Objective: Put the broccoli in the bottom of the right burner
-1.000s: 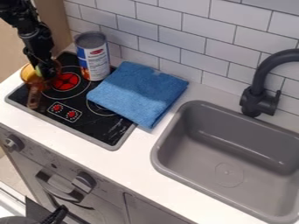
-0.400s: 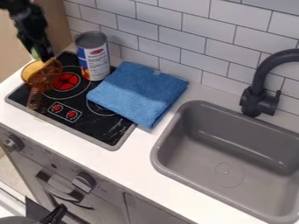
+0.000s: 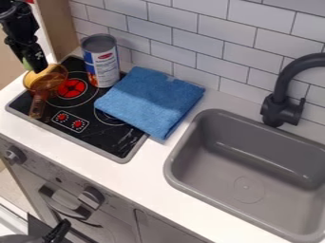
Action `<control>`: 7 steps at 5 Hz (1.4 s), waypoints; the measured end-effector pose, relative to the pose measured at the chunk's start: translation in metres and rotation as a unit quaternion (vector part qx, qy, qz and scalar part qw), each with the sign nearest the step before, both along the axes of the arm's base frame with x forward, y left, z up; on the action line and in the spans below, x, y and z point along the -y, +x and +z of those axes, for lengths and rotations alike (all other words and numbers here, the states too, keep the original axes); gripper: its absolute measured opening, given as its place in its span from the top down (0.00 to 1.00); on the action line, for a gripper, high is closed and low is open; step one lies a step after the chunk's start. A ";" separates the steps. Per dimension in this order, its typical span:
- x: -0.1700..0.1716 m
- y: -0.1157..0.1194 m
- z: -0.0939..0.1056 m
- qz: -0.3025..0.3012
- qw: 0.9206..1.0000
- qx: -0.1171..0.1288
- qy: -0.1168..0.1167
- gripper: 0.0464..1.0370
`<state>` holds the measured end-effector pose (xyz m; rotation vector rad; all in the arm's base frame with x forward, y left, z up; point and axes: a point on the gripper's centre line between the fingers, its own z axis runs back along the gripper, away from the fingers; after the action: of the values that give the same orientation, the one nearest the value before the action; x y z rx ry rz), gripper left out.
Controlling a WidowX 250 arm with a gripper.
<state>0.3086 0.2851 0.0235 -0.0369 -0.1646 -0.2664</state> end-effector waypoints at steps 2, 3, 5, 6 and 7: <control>0.070 -0.017 -0.016 -0.062 0.997 -0.025 -0.023 0.33; 0.107 -0.022 -0.028 -0.079 0.996 -0.035 -0.020 0.33; 0.149 -0.024 -0.051 -0.094 0.995 -0.042 0.007 0.33; 0.158 -0.024 -0.058 -0.105 0.994 -0.033 0.019 0.33; 0.161 -0.022 -0.058 -0.090 0.995 -0.031 0.015 0.26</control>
<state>0.2866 0.1243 -0.0342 -0.0301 -0.0954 -0.4471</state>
